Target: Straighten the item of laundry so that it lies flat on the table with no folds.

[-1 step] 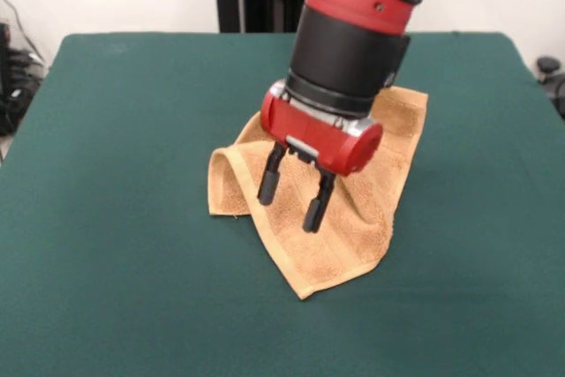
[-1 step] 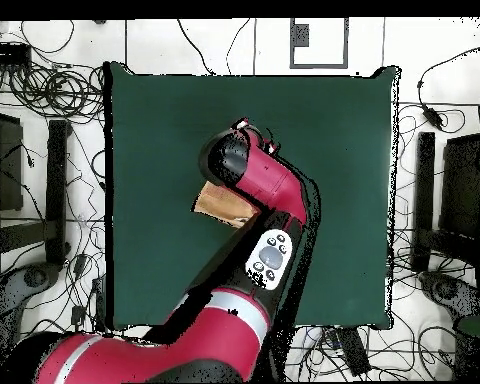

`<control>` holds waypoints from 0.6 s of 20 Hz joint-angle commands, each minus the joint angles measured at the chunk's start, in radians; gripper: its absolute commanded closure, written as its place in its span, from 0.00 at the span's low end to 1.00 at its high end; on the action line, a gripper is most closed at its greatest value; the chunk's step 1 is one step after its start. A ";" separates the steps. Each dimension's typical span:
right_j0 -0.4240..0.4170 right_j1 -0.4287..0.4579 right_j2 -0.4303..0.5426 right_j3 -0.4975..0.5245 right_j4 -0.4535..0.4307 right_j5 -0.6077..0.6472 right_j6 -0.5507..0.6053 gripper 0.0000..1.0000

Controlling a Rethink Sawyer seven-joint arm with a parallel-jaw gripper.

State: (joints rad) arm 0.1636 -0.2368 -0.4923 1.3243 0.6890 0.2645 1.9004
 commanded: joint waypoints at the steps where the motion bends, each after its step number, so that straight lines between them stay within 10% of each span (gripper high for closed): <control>1: 0.017 -0.002 0.115 0.061 -0.044 0.103 0.161 0.00; 12: -0.046 -0.050 0.168 0.127 -0.123 0.053 0.097 0.00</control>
State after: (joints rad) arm 0.1310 -0.2925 -0.4826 1.3351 0.6241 0.2647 1.9004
